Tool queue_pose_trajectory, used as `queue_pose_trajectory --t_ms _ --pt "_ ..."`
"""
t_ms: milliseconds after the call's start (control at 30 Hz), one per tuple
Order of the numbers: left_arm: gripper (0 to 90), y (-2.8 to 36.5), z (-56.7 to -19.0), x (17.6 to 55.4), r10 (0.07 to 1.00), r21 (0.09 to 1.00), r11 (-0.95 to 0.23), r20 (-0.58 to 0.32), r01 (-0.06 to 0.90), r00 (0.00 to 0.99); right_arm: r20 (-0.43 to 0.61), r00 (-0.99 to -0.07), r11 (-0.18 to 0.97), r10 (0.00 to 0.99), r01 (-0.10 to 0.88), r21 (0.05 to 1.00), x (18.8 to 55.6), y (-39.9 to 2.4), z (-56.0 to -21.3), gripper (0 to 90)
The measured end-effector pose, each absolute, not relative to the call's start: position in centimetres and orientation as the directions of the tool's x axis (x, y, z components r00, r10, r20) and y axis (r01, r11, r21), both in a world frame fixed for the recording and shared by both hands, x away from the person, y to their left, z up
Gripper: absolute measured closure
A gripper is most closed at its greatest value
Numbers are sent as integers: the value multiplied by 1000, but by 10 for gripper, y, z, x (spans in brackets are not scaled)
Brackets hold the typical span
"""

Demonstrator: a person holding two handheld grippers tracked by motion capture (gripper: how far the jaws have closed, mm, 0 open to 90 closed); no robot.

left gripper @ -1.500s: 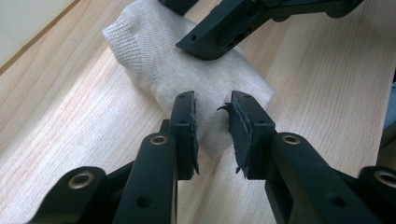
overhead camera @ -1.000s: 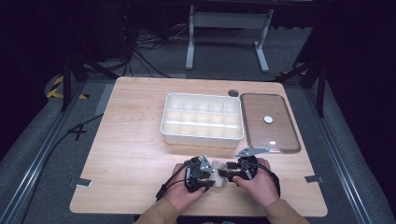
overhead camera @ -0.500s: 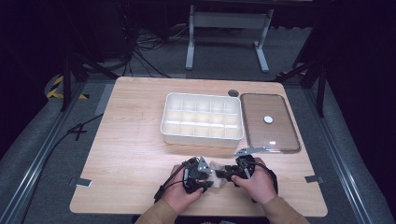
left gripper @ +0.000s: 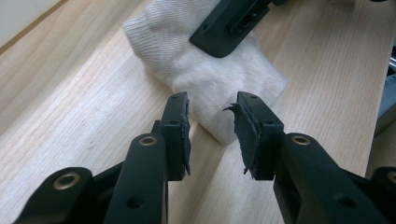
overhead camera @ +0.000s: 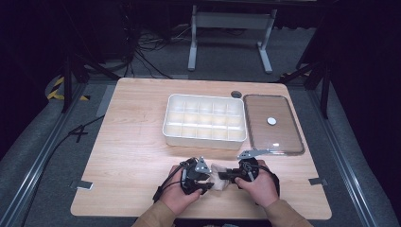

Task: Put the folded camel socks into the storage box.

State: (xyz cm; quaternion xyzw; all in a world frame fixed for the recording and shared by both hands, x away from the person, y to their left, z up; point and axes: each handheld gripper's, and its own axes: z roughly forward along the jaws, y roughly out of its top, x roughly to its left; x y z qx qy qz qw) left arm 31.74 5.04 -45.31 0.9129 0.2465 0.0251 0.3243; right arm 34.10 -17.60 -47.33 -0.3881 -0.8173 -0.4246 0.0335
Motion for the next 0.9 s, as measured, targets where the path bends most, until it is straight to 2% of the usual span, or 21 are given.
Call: queue_pose_trajectory --t_ms 200,433,900 --pt "659 51 -452 318 466 605 -669 -111 432 878 363 -708 339 606 643 687 339 -177 -470 769" --pt "644 64 -442 324 491 627 -648 -93 434 866 242 -752 373 613 546 750 334 -180 -459 769" --pt "572 86 -434 332 504 632 -621 -130 463 854 175 -782 384 599 472 794 336 -188 -445 767"
